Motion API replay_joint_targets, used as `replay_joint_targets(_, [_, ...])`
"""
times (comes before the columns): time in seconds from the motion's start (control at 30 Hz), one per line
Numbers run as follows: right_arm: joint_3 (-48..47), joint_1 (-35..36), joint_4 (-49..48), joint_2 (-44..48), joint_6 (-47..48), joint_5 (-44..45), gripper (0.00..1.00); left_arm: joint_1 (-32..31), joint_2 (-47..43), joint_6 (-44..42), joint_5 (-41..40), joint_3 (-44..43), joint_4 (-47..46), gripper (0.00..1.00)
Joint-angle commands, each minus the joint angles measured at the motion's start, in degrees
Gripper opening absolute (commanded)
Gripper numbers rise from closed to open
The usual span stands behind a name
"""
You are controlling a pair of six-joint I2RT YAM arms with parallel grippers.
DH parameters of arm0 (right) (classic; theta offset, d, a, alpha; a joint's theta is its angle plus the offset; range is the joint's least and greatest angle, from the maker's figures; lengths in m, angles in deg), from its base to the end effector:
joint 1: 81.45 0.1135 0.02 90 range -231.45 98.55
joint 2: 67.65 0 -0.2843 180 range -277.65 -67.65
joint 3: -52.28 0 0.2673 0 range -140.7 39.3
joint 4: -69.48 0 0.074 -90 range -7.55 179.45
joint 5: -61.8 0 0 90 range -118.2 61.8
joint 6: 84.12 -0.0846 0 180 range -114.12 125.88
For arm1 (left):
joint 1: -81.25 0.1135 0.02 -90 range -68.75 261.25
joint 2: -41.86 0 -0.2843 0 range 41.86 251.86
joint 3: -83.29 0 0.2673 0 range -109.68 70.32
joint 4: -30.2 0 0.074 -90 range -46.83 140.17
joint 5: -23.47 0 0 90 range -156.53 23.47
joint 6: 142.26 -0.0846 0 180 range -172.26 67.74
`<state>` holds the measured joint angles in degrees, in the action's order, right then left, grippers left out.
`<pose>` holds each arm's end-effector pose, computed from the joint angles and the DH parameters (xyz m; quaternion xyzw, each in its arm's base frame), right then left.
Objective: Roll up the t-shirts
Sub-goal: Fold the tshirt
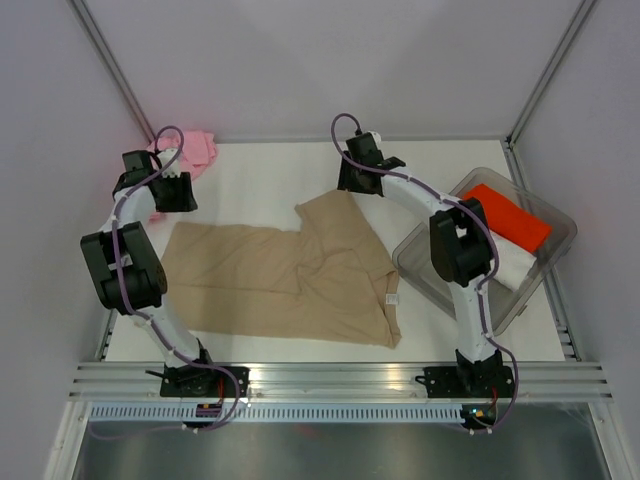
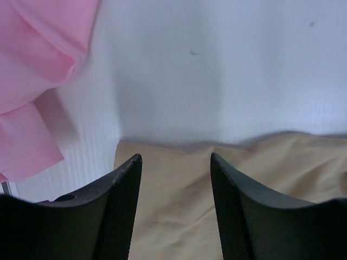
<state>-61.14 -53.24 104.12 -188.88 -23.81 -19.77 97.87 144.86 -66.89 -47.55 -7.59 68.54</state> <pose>0.4893 0.2484 0.2139 0.0414 0.9122 0.1358 0.3844 0.4327 0.1004 0.2156 0.0396 0.9290 -0.0596 0.3631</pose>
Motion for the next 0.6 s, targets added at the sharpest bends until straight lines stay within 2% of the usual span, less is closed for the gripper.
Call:
replay_joint_targets(0.0, [-9.7,-0.5,8.5,-10.6,1.0,1.2,0.57,1.2,5.1,-2.2,-1.8,-4.4,2.8,0.59])
replay_joint_targets(0.03, [-13.0,-0.8,9.2,-12.3,0.7,1.8,0.58,1.3,6.3,-2.4,-3.1,-5.1,2.9,0.6])
replay_joint_targets(0.2, [-16.6,-2.8,9.6,-19.3,0.0,3.2,0.58,3.0,10.9,-1.7,-3.7,-8.6,3.2,0.6])
replay_joint_targets(0.37, [-18.2,-3.4,8.8,-23.0,1.8,-3.2,0.57,3.2,15.6,-1.5,-2.7,-10.9,3.5,0.59])
replay_joint_targets(0.57, [-18.8,-3.4,8.1,-24.6,2.9,-5.7,0.56,3.4,18.6,-0.6,-2.9,-13.5,5.5,0.59])
